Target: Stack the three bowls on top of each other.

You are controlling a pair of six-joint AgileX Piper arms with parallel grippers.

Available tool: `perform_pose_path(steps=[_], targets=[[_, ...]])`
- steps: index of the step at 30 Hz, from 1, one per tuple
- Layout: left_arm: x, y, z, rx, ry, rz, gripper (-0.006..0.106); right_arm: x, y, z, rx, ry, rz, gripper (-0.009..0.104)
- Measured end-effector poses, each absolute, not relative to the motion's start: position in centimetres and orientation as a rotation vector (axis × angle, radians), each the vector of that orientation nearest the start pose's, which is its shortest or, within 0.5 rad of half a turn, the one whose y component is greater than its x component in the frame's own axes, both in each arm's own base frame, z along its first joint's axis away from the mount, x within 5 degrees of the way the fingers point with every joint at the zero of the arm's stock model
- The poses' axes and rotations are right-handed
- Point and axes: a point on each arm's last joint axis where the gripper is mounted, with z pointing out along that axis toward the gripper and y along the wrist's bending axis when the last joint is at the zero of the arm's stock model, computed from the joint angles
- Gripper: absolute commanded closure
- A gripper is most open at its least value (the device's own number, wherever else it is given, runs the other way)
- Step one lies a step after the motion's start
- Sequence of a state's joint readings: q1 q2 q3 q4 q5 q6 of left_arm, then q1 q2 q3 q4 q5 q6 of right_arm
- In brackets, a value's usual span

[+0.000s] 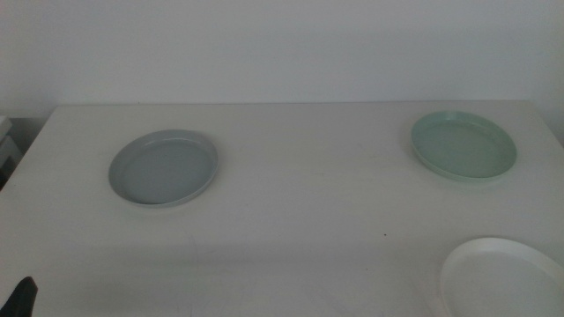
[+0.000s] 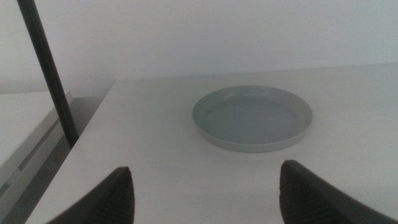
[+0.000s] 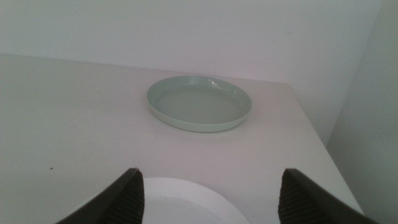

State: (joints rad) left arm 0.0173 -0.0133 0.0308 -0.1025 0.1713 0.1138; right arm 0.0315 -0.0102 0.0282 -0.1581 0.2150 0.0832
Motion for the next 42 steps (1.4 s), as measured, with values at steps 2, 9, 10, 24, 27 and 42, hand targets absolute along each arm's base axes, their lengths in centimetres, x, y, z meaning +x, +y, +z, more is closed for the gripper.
perform_pose_path(steps=[2, 9, 10, 24, 27, 42], targets=[[5.6, -0.1, 18.8, 0.009, 1.671, 0.008, 0.023, 5.6, -0.1, 18.5, -0.051, 1.714, -0.042, 0.040], [5.6, -0.1, 18.8, 0.009, 1.671, 0.008, 0.023, 5.4, -0.1, 20.3, -0.020, 1.748, -0.016, 0.040], [5.6, -0.1, 18.8, 0.009, 1.671, 0.008, 0.023, 5.5, -0.1, 20.8, -0.018, 1.760, -0.018, 0.040], [5.6, -0.1, 18.8, 0.009, 1.671, 0.008, 0.023, 8.8, -0.2, 31.4, 0.003, 1.933, -0.030, 0.040], [5.6, -0.1, 18.8, 0.009, 1.671, 0.008, 0.023, 9.7, -0.2, 33.7, 0.016, 2.000, -0.025, 0.040], [5.6, -0.1, 18.8, 0.009, 1.671, 0.008, 0.023, 14.3, 0.2, 35.1, -0.027, 2.503, -0.022, 0.040]])
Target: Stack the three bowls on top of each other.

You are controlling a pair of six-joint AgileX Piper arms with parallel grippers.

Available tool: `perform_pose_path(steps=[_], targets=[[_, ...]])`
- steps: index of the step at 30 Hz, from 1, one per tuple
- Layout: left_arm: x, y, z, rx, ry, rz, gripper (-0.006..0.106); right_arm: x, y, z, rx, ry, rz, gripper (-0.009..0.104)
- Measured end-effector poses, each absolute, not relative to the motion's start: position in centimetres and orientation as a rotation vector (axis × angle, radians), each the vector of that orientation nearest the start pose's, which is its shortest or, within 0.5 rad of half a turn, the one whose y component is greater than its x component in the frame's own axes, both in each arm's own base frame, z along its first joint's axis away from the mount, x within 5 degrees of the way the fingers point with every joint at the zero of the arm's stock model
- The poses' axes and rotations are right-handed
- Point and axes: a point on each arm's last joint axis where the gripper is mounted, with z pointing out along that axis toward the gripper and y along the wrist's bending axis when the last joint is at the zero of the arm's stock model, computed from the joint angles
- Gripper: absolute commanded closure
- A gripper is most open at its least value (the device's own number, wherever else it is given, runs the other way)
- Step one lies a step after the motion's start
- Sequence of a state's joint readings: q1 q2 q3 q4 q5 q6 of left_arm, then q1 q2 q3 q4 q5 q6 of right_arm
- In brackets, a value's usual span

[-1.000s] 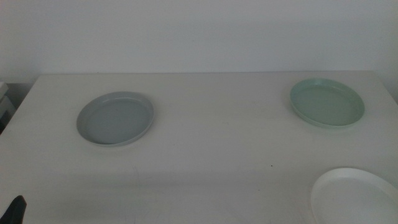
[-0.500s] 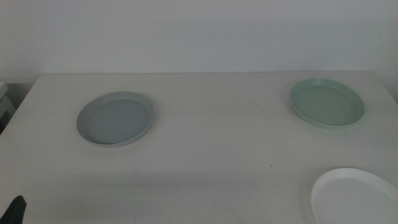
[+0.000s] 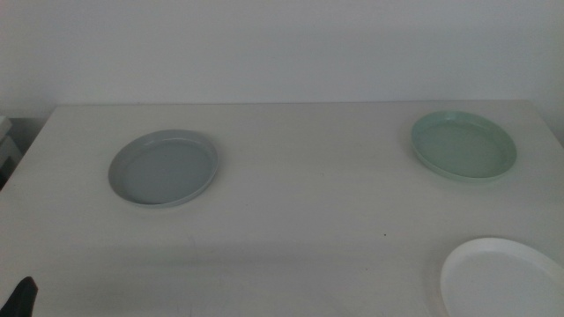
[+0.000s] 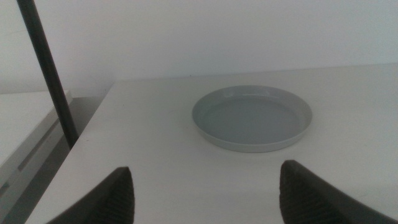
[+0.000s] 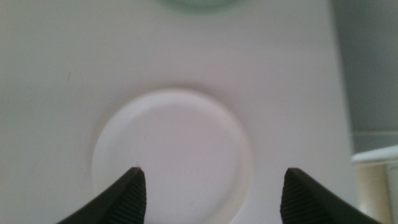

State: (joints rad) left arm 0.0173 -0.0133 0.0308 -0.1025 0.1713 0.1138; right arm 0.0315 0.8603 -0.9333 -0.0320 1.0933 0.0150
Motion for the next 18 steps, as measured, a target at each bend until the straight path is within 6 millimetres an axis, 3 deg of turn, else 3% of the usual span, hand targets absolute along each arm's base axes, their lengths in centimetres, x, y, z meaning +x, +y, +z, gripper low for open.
perform_pose_path(steps=[5, 18], targets=[[5.6, -0.1, 18.8, 0.009, 1.671, 0.008, 0.023, 16.4, 0.6, 33.4, -0.108, 2.622, 0.022, 0.040], [5.6, -0.1, 18.8, 0.009, 1.671, 0.008, 0.023, 20.7, -3.1, 29.9, 0.125, 2.751, -0.021, 0.040]])
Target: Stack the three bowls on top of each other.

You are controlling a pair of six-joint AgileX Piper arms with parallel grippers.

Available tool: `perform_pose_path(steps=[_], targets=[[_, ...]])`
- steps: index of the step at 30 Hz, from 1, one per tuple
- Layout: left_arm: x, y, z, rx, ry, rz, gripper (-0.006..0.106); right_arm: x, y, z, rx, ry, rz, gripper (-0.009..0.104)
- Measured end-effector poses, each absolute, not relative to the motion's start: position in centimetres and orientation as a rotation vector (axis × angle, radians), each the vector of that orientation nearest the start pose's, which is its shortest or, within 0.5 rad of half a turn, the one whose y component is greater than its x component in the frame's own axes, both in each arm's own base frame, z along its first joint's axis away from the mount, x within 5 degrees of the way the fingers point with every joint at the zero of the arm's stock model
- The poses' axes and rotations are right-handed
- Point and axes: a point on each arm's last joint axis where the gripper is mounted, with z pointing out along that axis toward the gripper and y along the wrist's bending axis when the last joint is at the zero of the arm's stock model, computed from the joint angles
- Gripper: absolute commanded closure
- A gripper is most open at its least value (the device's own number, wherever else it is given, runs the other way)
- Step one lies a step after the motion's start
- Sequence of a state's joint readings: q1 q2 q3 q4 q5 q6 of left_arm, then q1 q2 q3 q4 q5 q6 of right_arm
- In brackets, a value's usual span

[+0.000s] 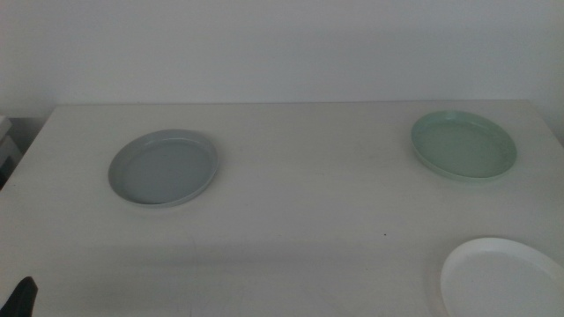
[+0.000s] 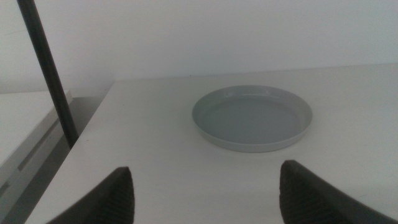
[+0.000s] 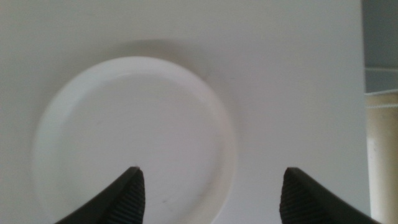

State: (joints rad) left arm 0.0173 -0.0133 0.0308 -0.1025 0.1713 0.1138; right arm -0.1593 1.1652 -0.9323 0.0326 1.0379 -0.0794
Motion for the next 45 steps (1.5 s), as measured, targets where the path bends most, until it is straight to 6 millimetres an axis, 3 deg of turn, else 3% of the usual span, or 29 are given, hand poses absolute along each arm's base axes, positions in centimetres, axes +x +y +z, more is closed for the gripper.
perform_pose_path(steps=[8, 16, 28, 32, 38, 45], targets=[[5.6, -0.1, 18.8, 0.009, 1.671, 0.008, 0.023, 22.0, -4.6, 25.6, 0.212, 2.831, -0.016, 0.040], [5.6, -0.1, 18.8, 0.009, 1.671, 0.008, 0.023, 24.1, -5.3, 20.7, 0.057, 2.954, -0.006, 0.041], [5.6, -0.1, 18.8, 0.009, 1.671, 0.008, 0.023, 26.0, -5.7, 16.3, -0.022, 3.033, 0.019, 0.048], [5.6, -0.1, 18.8, 0.009, 1.671, 0.008, 0.023, 26.2, -5.7, 14.9, -0.022, 3.083, 0.037, 0.058], [5.6, -0.1, 18.8, 0.009, 1.671, 0.008, 0.023, 26.3, -5.6, 14.6, -0.003, 3.093, 0.061, 0.096], [5.6, -0.1, 18.8, 0.009, 1.671, 0.008, 0.023, 26.0, -5.4, 15.5, 0.029, 3.102, 0.076, 0.096]])
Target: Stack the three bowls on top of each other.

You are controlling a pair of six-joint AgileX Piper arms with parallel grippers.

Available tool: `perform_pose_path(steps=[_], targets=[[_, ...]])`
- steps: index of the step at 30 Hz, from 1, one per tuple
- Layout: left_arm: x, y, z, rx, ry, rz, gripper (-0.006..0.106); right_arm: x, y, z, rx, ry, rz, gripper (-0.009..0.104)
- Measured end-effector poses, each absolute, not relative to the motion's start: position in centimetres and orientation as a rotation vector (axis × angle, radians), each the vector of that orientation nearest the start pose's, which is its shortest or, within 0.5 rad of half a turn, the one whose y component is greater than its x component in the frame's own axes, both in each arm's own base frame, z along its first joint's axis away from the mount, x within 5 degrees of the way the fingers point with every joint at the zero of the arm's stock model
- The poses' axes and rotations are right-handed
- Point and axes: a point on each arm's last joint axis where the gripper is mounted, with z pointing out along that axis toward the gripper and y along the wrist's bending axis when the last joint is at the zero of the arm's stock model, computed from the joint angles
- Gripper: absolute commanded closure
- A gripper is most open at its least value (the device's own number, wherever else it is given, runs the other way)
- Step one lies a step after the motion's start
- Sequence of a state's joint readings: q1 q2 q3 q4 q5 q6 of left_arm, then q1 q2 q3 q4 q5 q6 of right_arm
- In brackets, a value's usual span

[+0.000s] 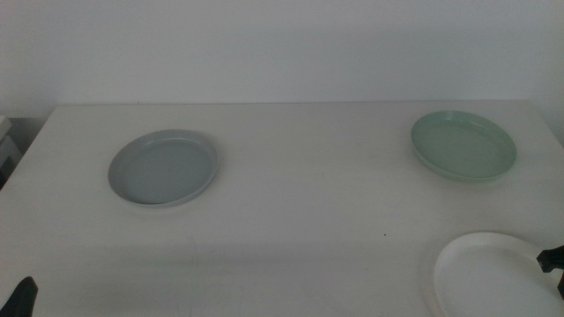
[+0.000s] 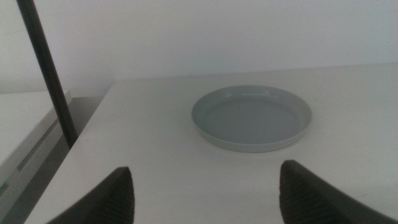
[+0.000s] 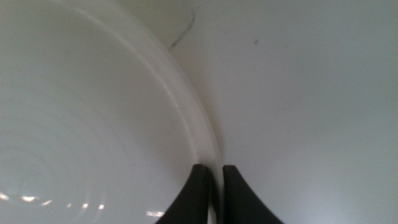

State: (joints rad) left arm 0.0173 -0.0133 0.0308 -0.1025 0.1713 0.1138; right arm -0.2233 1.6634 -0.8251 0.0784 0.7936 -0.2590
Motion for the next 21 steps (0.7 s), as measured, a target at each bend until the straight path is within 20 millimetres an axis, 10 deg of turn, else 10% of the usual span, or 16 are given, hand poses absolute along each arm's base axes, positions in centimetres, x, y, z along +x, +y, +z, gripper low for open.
perform_pose_path(steps=[13, 21], targets=[[5.6, -0.1, 18.8, 0.009, 1.671, 0.008, 0.023, 28.1, 2.9, 25.3, 0.014, 2.878, 0.195, 0.096], [5.6, -0.1, 18.8, 0.009, 1.671, 0.008, 0.023, 31.1, 10.4, 26.0, -0.146, 2.831, 0.347, 0.096]])
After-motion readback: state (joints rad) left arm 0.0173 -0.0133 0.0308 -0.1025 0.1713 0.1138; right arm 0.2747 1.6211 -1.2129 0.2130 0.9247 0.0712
